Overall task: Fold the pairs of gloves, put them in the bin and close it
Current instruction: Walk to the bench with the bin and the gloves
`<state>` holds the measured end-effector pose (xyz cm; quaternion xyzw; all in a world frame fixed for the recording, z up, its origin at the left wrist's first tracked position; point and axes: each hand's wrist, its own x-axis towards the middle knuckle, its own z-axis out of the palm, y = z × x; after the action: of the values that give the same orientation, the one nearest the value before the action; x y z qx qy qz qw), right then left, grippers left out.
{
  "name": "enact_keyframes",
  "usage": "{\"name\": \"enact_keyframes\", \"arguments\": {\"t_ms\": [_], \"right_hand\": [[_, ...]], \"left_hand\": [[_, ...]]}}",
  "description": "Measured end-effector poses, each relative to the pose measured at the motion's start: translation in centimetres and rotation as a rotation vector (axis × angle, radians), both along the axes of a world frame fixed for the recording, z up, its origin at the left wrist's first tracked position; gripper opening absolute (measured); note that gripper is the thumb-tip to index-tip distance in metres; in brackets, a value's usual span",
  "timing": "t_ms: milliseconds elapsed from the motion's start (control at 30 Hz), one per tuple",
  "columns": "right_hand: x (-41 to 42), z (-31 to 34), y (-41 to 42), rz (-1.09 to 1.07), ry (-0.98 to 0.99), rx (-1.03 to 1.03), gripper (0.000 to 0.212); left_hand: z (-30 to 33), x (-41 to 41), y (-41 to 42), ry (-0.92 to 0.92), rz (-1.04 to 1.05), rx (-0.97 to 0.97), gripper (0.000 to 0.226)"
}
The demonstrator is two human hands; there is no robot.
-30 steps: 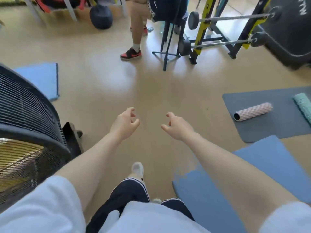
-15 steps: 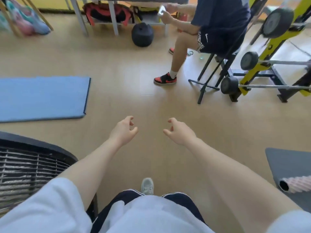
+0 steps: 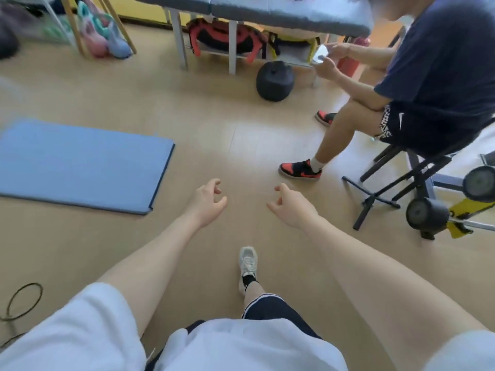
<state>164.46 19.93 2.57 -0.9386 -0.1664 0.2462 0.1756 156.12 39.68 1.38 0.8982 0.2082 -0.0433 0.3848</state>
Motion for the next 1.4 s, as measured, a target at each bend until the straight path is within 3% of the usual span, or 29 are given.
{"name": "enact_keyframes", "arguments": {"t_ms": [367,733,1033,1400], "right_hand": [[25.8,2.4,11.8,0.200,0.006,-0.033,0.056],[46.5,-0.9,31.3,0.317,0.027,-0.053,0.054],[65.8,1.8,45.3,0.222,0.027,-0.049,0.053],[88.6,0.8,54.5,0.051,-0.035,-0.020,0.048]], "left_hand": [[3.6,22.9,11.1,-0.009,0.128,0.026,0.049],[0.3,41.6,29.2,0.009,0.268,0.020,0.048],[2.7,62.1,44.6,0.033,0.201,0.030,0.049],[2.4,86.9,53.0,-0.067,0.125,-0.040,0.049]]}}
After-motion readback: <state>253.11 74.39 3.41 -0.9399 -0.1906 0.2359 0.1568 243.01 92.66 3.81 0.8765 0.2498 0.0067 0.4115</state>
